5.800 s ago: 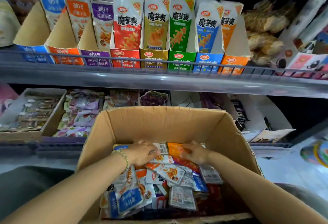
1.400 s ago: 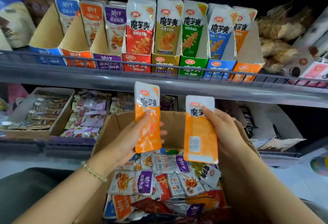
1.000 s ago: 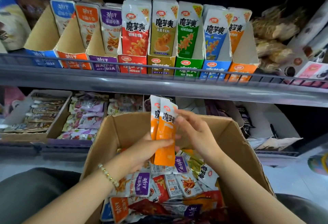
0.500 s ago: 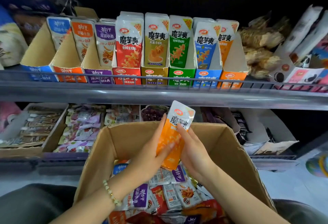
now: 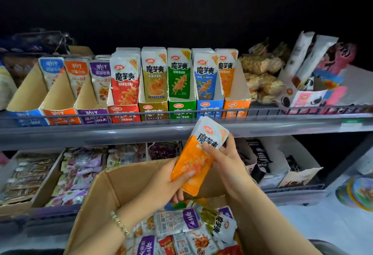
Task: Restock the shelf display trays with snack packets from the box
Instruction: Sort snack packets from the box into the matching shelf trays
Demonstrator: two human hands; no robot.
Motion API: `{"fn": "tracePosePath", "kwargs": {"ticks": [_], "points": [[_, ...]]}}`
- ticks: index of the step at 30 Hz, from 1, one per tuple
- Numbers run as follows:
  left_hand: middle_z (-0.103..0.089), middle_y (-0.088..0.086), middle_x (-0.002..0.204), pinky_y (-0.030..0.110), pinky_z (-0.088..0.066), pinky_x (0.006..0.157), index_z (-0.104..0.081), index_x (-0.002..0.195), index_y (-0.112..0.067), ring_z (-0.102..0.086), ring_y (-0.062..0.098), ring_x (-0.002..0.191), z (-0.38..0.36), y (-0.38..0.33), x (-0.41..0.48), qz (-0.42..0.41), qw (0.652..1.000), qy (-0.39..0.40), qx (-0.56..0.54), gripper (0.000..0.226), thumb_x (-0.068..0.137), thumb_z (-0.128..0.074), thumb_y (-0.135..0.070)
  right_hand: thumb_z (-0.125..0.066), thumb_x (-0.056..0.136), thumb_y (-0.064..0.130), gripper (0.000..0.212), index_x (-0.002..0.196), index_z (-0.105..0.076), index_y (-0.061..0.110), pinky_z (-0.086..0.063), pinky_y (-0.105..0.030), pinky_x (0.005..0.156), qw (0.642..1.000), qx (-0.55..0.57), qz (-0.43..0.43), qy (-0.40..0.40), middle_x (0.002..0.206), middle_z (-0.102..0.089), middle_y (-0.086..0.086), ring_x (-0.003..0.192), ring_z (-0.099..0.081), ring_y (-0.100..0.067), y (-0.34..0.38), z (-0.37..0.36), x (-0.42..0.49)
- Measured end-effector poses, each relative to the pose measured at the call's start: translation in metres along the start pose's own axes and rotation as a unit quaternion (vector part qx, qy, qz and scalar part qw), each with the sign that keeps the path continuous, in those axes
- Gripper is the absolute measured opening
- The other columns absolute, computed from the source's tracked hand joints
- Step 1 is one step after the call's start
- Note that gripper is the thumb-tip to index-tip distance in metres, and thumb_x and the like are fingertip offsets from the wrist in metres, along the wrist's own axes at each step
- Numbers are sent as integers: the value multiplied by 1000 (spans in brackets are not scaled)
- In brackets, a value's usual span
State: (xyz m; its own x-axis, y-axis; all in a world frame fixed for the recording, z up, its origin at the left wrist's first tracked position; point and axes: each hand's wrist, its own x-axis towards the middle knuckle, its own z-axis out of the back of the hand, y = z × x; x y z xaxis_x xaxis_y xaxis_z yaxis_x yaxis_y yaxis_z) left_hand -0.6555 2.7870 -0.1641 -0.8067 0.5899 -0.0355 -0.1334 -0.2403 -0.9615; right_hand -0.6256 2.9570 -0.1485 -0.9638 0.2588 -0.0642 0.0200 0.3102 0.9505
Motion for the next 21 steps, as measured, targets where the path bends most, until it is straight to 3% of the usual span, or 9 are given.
{"fn": "tracePosePath", "kwargs": {"ticks": [2,4,7,9,12,18,21], "points": [[-59,-1,52,22,-43,41,-51,114,-27,-52,10,41,5,-12,6,-4,999,35,28,29,86,-58,-36,-74,77,9,69,133,-42,31,-58,-40,81,997,-73,22,19,109,-70,-6,97,-70,-21,25,16,3],[-60,-3,55,20,-42,42,-53,110,-24,-52,9,43,10,-29,13,2,995,79,58,24,89,-59,-34,-77,72,13,62,127,-51,23,-58,-42,83,988,-145,10,50,106,-72,-6,97,-70,-22,48,29,5],[-63,1,66,19,-45,45,-57,101,-13,-57,10,49,19,-58,28,10,991,108,76,35,80,-63,-41,-78,72,13,53,119,-56,16,-59,-40,82,982,-173,-18,74,103,-74,-7,94,-71,-24,79,43,13],[-70,2,73,21,-51,53,-59,104,-7,-65,11,60,24,-76,39,27,993,102,48,38,79,-65,-35,-77,73,8,49,118,-58,12,-60,-37,79,984,-164,-10,64,103,-74,-9,92,-71,-23,102,52,19],[-76,-1,87,19,-56,67,-62,109,-10,-70,8,76,27,-103,57,28,996,89,6,22,87,-63,-16,-75,74,10,46,117,-60,6,-59,-37,82,987,-149,5,63,106,-73,-10,94,-70,-24,137,63,28],[-76,1,91,17,-55,71,-64,113,-14,-70,8,79,23,-156,85,-44,996,69,-20,24,89,-62,-14,-69,76,19,43,117,-60,9,-58,-29,84,986,-119,-52,104,109,-72,-8,96,-69,-17,190,79,45],[-75,-2,83,16,-54,68,-62,115,-14,-70,6,75,19,-172,103,-54,998,44,-4,26,89,-62,-18,-69,82,14,34,114,-60,9,-58,-24,73,981,-171,-9,90,107,-73,-10,94,-71,-19,218,84,55]]}}
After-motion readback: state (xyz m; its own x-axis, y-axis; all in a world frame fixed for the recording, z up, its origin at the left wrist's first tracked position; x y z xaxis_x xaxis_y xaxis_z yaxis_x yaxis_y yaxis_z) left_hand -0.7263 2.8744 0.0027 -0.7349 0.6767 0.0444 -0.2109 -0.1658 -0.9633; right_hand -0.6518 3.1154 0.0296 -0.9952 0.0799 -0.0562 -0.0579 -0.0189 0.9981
